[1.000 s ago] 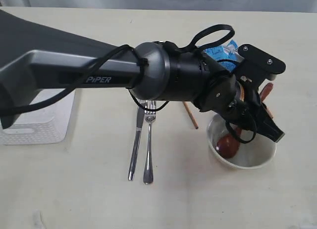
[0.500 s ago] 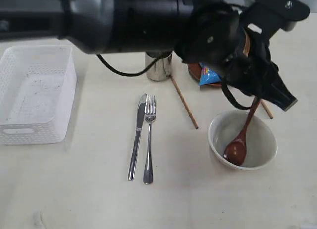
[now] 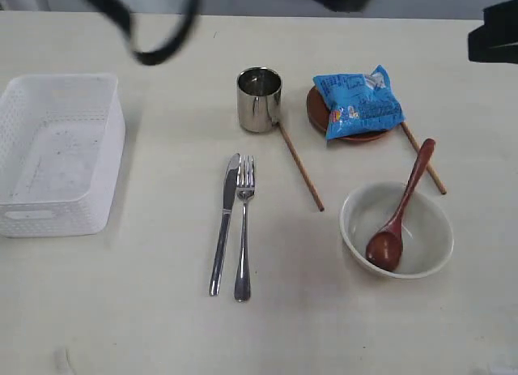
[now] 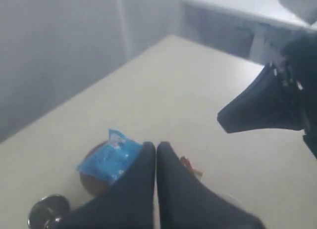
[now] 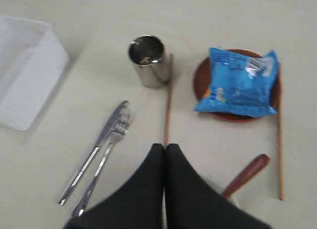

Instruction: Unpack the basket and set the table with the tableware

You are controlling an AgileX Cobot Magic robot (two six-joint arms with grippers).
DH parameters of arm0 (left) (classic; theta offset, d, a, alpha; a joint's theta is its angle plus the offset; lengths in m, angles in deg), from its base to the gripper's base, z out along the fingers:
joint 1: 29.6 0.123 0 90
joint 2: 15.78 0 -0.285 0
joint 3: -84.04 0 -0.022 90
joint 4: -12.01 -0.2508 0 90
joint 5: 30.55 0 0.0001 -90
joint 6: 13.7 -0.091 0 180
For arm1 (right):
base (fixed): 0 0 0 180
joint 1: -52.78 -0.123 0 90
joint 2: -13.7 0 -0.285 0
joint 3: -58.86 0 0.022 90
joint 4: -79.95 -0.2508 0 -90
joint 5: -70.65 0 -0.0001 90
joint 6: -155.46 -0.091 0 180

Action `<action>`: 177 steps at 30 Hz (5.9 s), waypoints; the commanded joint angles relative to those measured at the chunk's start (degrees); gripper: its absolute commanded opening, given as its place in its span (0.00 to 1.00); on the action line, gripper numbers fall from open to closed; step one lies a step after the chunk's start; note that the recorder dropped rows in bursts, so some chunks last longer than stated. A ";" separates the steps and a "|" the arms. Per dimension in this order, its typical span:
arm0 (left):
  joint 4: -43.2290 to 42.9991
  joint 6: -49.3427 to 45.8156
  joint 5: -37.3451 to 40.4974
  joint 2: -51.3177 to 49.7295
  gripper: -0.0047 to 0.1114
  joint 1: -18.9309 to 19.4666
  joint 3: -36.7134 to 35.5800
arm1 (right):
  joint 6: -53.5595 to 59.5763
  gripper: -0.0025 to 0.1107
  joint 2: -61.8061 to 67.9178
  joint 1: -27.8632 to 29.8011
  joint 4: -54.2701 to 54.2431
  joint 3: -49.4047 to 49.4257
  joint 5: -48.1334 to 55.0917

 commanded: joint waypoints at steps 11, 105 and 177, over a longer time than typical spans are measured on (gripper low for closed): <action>-0.95 0.74 1.11 35.41 0.04 -0.17 -20.81 | 5.73 0.02 -0.57 0.32 -6.85 0.14 0.53; 23.18 -23.67 -5.80 69.16 0.04 54.57 -67.67 | 8.13 0.02 -0.57 0.32 -15.63 0.41 -10.77; 23.29 -23.67 -5.80 69.16 0.04 54.57 -67.67 | 1.51 0.02 66.46 11.70 18.49 -20.02 0.77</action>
